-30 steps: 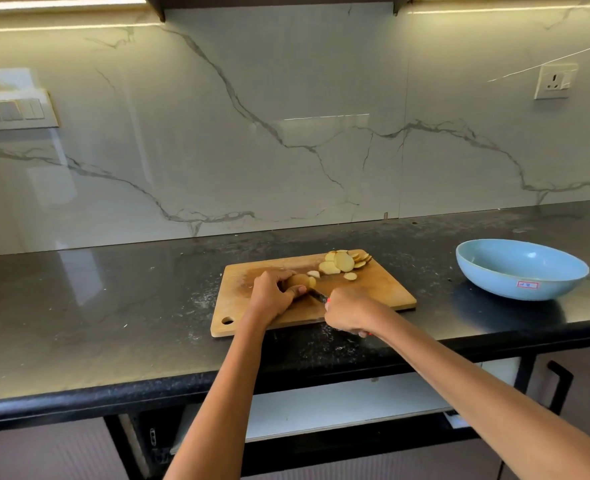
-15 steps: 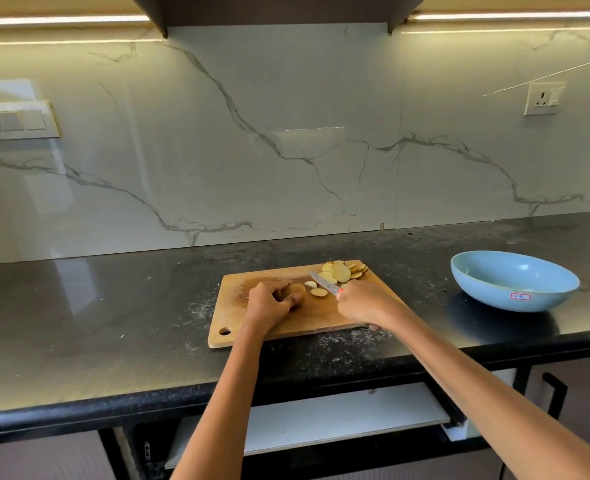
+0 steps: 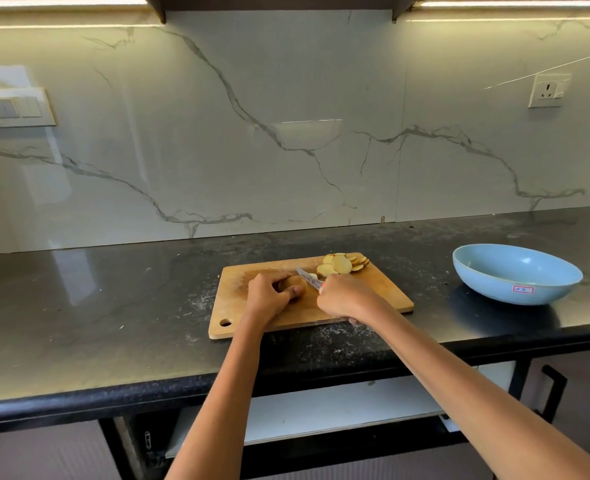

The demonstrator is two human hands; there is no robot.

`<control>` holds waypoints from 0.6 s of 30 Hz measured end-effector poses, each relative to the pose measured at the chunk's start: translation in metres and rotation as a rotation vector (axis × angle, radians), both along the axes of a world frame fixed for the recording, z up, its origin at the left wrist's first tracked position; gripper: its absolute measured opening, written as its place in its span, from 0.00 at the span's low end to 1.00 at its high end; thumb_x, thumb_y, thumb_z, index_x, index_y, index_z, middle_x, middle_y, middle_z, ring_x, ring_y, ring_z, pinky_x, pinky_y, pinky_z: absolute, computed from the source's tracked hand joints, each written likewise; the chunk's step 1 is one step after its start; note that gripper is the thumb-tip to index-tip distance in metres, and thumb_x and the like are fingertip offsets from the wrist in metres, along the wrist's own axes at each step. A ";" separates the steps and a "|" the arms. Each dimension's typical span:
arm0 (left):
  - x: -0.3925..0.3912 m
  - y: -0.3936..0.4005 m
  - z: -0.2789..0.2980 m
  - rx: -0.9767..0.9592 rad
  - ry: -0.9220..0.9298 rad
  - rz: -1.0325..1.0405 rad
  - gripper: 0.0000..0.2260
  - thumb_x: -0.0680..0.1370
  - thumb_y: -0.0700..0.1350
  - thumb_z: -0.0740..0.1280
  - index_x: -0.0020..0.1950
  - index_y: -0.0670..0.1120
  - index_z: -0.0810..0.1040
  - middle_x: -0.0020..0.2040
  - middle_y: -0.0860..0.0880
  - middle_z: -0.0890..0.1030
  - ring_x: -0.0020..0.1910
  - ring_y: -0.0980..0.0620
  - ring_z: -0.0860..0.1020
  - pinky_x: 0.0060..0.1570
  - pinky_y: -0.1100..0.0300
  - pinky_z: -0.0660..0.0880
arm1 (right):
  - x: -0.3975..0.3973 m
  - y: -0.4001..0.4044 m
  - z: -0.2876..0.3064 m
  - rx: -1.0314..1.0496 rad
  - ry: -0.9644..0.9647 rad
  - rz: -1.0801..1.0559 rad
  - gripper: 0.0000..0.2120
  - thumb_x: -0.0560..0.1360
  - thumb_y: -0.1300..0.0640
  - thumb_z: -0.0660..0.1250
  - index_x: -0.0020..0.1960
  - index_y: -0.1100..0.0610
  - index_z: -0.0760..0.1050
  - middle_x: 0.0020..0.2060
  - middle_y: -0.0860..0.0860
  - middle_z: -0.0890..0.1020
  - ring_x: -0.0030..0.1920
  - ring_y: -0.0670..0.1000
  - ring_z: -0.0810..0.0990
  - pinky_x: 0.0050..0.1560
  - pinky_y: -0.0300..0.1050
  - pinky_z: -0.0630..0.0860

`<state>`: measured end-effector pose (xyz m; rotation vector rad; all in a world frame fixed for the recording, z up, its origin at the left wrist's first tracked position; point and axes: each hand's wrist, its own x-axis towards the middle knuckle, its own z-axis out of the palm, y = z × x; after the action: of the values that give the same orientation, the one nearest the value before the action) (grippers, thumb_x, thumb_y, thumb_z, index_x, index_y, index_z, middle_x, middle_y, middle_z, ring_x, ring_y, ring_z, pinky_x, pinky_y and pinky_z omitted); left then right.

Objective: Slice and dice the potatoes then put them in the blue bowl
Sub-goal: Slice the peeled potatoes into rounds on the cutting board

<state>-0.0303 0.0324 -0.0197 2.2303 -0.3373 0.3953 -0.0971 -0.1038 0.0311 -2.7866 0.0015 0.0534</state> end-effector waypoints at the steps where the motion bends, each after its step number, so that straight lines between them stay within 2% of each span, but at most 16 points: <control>1: 0.000 0.000 0.000 -0.005 0.002 -0.002 0.18 0.74 0.45 0.70 0.63 0.45 0.76 0.60 0.49 0.79 0.51 0.60 0.71 0.49 0.69 0.65 | -0.001 0.001 0.001 0.000 0.001 0.000 0.17 0.78 0.62 0.54 0.64 0.66 0.69 0.32 0.53 0.68 0.29 0.49 0.68 0.26 0.39 0.63; 3: 0.001 -0.001 0.000 -0.008 0.006 -0.001 0.18 0.74 0.44 0.70 0.63 0.45 0.77 0.59 0.49 0.80 0.51 0.60 0.71 0.48 0.71 0.65 | -0.002 0.002 0.001 0.002 0.000 -0.001 0.18 0.78 0.62 0.54 0.65 0.65 0.68 0.33 0.53 0.69 0.29 0.49 0.68 0.27 0.39 0.64; 5: 0.002 -0.001 0.000 0.001 0.000 -0.001 0.17 0.74 0.44 0.70 0.62 0.45 0.77 0.58 0.49 0.80 0.50 0.60 0.72 0.42 0.77 0.64 | -0.001 0.005 0.000 0.015 0.005 -0.004 0.19 0.78 0.61 0.54 0.67 0.64 0.67 0.34 0.53 0.70 0.29 0.49 0.68 0.27 0.39 0.65; 7: 0.002 -0.001 -0.001 0.019 -0.017 -0.002 0.14 0.74 0.43 0.70 0.60 0.44 0.79 0.55 0.48 0.82 0.48 0.59 0.72 0.37 0.77 0.66 | 0.003 0.010 -0.001 0.050 0.015 -0.005 0.19 0.78 0.61 0.54 0.67 0.65 0.66 0.34 0.54 0.71 0.28 0.48 0.68 0.27 0.39 0.65; 10: 0.002 -0.001 -0.001 0.024 -0.026 0.010 0.12 0.74 0.40 0.69 0.57 0.42 0.81 0.54 0.47 0.82 0.50 0.57 0.75 0.41 0.74 0.64 | 0.021 0.018 0.000 0.109 0.042 -0.006 0.23 0.78 0.62 0.55 0.73 0.64 0.60 0.41 0.59 0.78 0.25 0.48 0.69 0.24 0.38 0.65; 12: 0.002 0.000 -0.002 0.010 -0.026 0.012 0.10 0.73 0.38 0.69 0.54 0.41 0.82 0.53 0.46 0.82 0.51 0.55 0.77 0.39 0.73 0.65 | 0.030 0.022 -0.001 0.125 0.063 -0.021 0.25 0.79 0.62 0.54 0.75 0.61 0.56 0.40 0.58 0.78 0.25 0.48 0.68 0.22 0.38 0.64; 14: 0.002 0.000 -0.002 0.002 -0.027 0.006 0.10 0.73 0.38 0.70 0.54 0.41 0.82 0.52 0.46 0.83 0.48 0.57 0.74 0.36 0.71 0.65 | 0.029 0.021 -0.004 0.134 0.062 -0.032 0.26 0.78 0.62 0.54 0.76 0.61 0.55 0.42 0.59 0.79 0.26 0.49 0.70 0.22 0.38 0.65; 16: 0.002 0.000 -0.002 0.002 -0.032 -0.004 0.11 0.73 0.40 0.70 0.55 0.42 0.81 0.49 0.49 0.82 0.47 0.57 0.73 0.39 0.70 0.64 | 0.020 0.019 -0.006 0.145 0.062 -0.037 0.26 0.77 0.62 0.54 0.75 0.63 0.55 0.44 0.60 0.80 0.27 0.50 0.72 0.24 0.40 0.68; 18: 0.003 0.001 -0.003 0.023 -0.026 -0.017 0.09 0.73 0.41 0.70 0.53 0.44 0.82 0.46 0.51 0.82 0.45 0.56 0.74 0.41 0.68 0.64 | 0.018 0.018 -0.006 0.100 0.068 -0.018 0.27 0.77 0.62 0.55 0.74 0.64 0.56 0.41 0.60 0.80 0.27 0.50 0.72 0.25 0.40 0.68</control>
<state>-0.0269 0.0334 -0.0226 2.2453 -0.3767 0.4138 -0.0795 -0.0861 0.0246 -2.6835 0.0392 0.1393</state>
